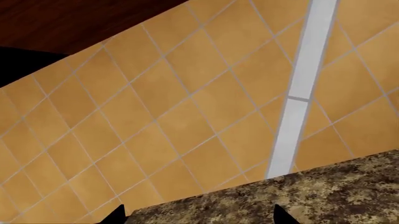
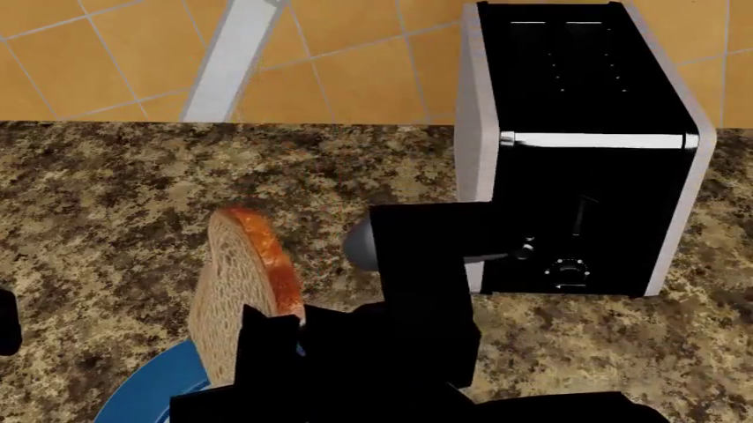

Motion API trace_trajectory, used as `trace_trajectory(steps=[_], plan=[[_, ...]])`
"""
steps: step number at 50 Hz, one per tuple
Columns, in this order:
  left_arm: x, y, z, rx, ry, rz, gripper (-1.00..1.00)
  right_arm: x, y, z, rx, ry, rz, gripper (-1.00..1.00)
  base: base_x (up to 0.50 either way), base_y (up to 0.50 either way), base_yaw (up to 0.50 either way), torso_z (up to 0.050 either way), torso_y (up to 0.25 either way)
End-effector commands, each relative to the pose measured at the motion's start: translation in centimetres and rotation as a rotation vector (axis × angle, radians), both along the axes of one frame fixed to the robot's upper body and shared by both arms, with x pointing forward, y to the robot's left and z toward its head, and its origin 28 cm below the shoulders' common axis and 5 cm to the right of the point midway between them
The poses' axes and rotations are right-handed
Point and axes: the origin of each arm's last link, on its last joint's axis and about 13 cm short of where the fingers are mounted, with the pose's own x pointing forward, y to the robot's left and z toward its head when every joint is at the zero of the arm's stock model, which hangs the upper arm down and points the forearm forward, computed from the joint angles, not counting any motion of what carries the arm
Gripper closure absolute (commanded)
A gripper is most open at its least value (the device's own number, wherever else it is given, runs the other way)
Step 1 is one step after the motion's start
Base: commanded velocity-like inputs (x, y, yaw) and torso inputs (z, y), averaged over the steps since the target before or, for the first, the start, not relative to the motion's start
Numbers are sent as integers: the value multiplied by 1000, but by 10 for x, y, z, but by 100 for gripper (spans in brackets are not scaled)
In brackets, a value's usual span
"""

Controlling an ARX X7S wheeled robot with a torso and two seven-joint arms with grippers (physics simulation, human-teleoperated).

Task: Place the toasted item on a plate.

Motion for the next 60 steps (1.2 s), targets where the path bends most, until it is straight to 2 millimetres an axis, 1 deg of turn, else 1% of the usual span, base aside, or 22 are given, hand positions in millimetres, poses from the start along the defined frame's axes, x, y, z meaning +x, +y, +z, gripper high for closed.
trace_trajectory(steps=[1,7,9,10,11,23,30,36,40,47,52,60], plan=[[0,0,1,0,-3,1,-100,-1,6,-8,-22,12,28,100,0,0,0,0,0],[-1,1,0,-2,-1,0,-100,-1,9,-10,-30,16,59,100,0,0,0,0,0],[0,1,-1,-3,-1,0,-100,1,10,-11,-37,21,45,100,0,0,0,0,0],[0,1,-1,-1,0,-1,-100,-1,10,-10,-23,18,69,100,0,0,0,0,0],[0,1,-1,-1,0,0,-100,1,10,-12,-41,21,47,100,0,0,0,0,0],[-3,2,-2,0,2,5,-100,4,15,-24,-44,44,78,100,0,0,0,0,0],[-1,1,-3,1,4,3,-100,5,16,-25,-42,52,72,100,0,0,0,0,0],[-1,2,-3,-2,3,3,-100,4,16,-26,-41,55,80,100,0,0,0,0,0],[-2,1,-4,-2,6,1,-100,0,16,-26,-17,64,95,100,0,0,0,0,0],[0,1,-1,4,2,-1,-100,-4,14,-29,-43,63,88,100,0,0,0,0,0],[0,1,-2,6,5,-2,-100,-7,13,-30,-24,72,84,100,0,0,0,0,0],[0,0,-3,3,5,-4,-100,-7,12,-33,-31,74,73,100,0,0,0,0,0]])
